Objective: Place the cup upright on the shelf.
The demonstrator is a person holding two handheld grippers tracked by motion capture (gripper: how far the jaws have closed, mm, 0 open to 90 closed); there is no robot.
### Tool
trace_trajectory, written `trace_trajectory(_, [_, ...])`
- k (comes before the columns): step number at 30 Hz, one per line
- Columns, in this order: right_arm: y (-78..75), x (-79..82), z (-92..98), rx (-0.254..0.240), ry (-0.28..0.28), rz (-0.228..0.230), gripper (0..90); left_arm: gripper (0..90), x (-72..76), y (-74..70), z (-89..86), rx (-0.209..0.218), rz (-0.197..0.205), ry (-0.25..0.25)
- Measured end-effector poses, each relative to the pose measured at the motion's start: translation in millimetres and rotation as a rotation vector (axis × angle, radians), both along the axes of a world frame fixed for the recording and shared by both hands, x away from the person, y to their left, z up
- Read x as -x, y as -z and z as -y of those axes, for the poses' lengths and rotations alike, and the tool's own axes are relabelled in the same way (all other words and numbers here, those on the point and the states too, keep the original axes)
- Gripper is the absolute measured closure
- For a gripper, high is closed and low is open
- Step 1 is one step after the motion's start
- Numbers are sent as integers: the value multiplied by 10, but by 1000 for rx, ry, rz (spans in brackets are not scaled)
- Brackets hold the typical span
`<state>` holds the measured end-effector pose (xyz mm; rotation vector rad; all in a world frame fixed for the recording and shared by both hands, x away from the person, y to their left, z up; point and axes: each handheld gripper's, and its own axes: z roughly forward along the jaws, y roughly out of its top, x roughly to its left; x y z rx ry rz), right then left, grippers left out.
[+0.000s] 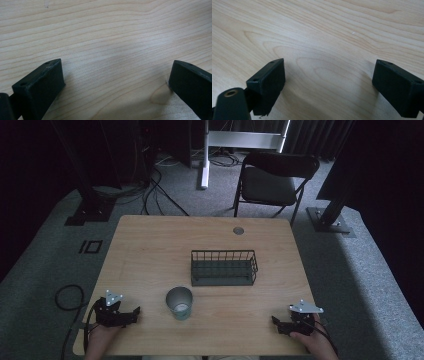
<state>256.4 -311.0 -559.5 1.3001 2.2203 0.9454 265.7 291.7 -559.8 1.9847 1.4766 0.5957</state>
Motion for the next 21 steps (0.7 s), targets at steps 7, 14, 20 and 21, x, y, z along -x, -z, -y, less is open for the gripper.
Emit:
trace_trajectory(7, [-102, -39, -99, -4, -29, 31, 128, 5, 0, 0, 1, 0, 0, 0])
trace_trajectory(14, [-146, -80, -283, -50, -93, 45, 128, 5, 0, 0, 0, 0, 0, 0])
trace_trajectory(20, [-139, -104, -437, -47, -142, 41, 131, 6, 0, 0, 0, 0, 0, 0])
trace_trajectory(21, [-140, -108, -462, -50, -149, 43, 131, 5, 0, 0, 0, 0, 0, 0])
